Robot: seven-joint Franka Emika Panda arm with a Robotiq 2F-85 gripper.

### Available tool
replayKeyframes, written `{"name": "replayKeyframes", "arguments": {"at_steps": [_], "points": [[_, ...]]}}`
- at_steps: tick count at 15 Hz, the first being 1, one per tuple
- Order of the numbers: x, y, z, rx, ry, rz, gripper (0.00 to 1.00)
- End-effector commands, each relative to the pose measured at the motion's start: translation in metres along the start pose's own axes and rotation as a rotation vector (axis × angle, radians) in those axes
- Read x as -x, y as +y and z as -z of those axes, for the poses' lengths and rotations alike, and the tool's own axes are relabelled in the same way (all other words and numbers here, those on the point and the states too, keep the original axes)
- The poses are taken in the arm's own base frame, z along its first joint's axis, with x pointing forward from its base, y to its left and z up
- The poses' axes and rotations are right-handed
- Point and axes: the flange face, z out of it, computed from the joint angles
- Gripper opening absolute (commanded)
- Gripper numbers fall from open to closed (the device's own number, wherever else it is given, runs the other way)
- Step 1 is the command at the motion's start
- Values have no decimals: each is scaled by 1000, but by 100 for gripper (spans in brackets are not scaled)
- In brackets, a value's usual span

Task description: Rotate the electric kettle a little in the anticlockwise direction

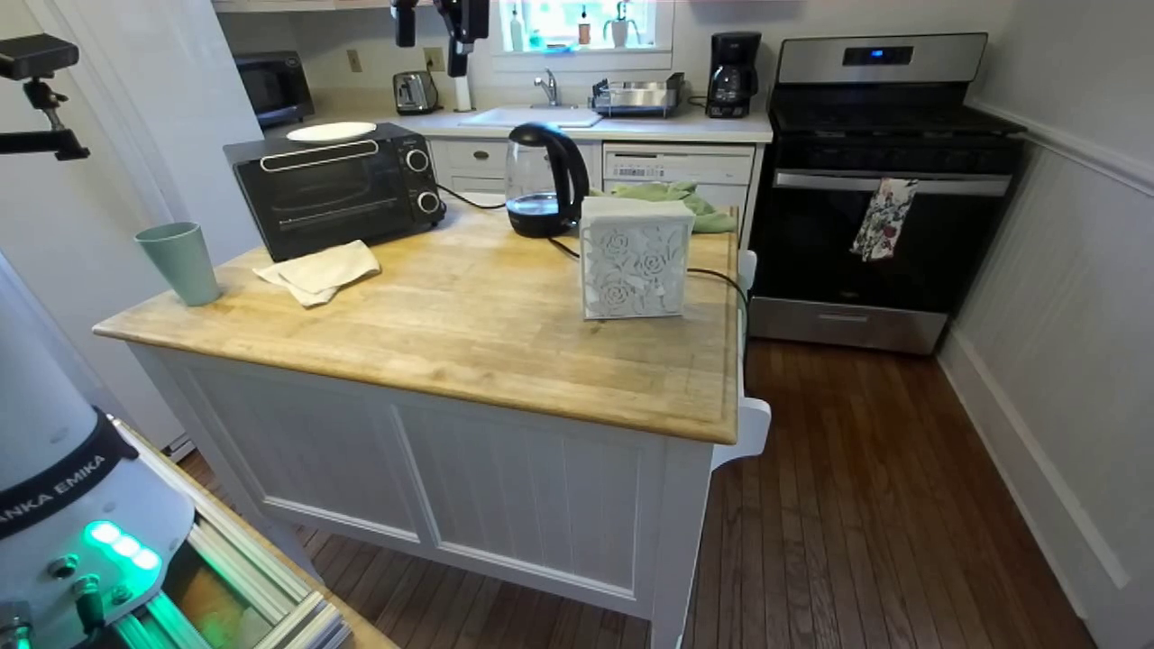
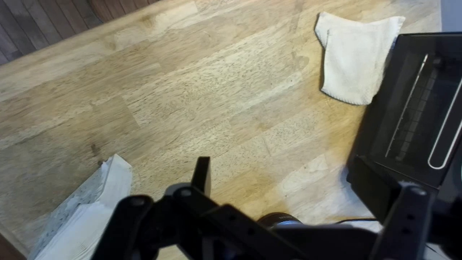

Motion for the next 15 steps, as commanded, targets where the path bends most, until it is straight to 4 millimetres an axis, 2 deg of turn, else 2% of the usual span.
{"name": "replayKeyframes", "arguments": {"at_steps": [1, 9, 15], "points": [[-34, -12, -41, -112, 48, -155, 100], [-124, 9, -137, -276, 321, -412, 100], [-166, 11, -209, -329, 406, -517, 100]]}}
